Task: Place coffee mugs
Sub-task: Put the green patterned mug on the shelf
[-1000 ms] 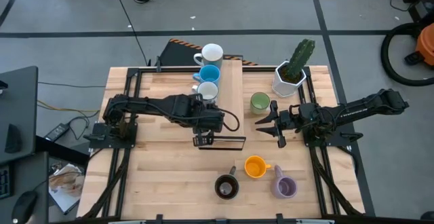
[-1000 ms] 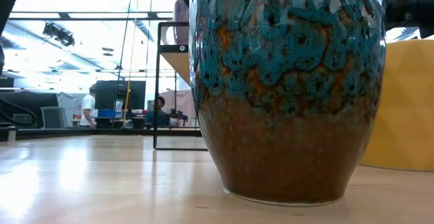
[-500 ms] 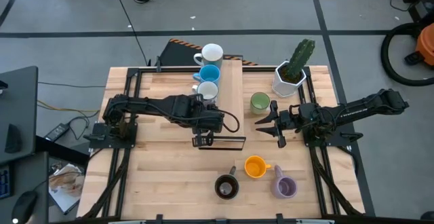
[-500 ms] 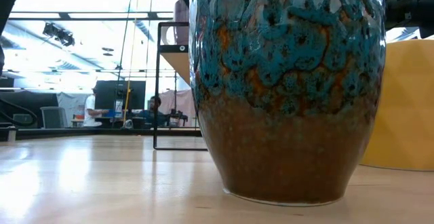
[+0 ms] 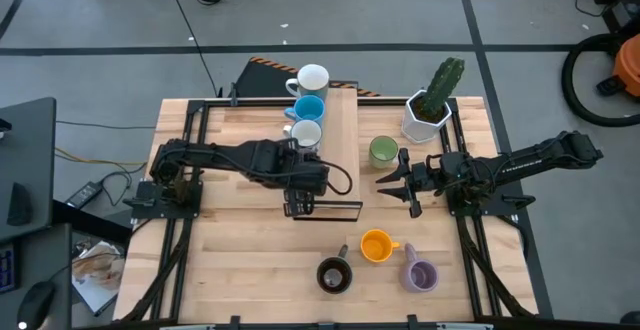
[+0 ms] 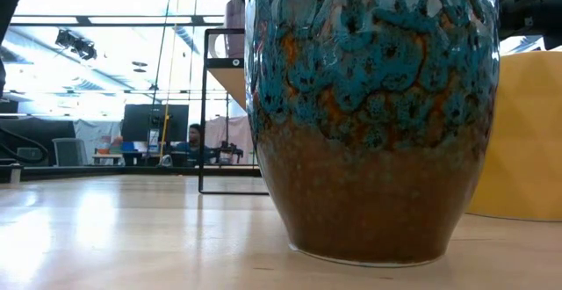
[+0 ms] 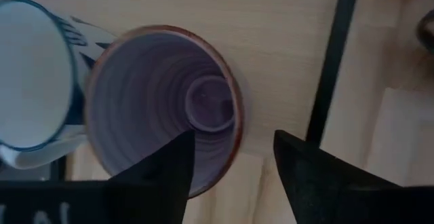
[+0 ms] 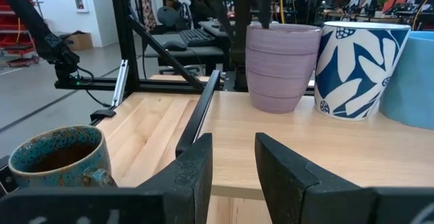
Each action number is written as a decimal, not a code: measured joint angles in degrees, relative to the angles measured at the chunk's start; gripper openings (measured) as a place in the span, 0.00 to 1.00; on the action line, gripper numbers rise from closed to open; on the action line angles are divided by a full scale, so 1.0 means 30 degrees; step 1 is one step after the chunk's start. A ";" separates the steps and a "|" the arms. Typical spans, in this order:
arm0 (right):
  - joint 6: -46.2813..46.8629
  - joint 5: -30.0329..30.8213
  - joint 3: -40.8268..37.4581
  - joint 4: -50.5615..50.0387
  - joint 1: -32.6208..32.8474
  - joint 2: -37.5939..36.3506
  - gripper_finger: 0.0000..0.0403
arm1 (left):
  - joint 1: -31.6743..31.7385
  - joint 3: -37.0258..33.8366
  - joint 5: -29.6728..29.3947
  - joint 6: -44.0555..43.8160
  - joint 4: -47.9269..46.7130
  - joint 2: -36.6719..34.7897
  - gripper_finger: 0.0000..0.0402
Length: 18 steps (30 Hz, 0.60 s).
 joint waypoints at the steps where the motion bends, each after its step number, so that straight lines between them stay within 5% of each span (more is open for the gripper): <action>1: -0.0002 0.0000 0.0000 -0.0002 0.0000 0.0002 0.29 | -0.0053 0.0000 -0.0312 -0.0004 0.0000 -0.0021 0.52; 13: 0.0326 -0.0005 0.0007 -0.0495 0.0139 -0.0002 0.29 | -0.2641 -0.0352 -0.4599 -0.1583 0.1371 -0.2507 0.45; 18: 0.0318 0.0183 0.0007 -0.0413 0.0401 0.0005 0.29 | -0.3893 -0.4027 -0.6203 -0.1715 0.4881 -0.4744 0.41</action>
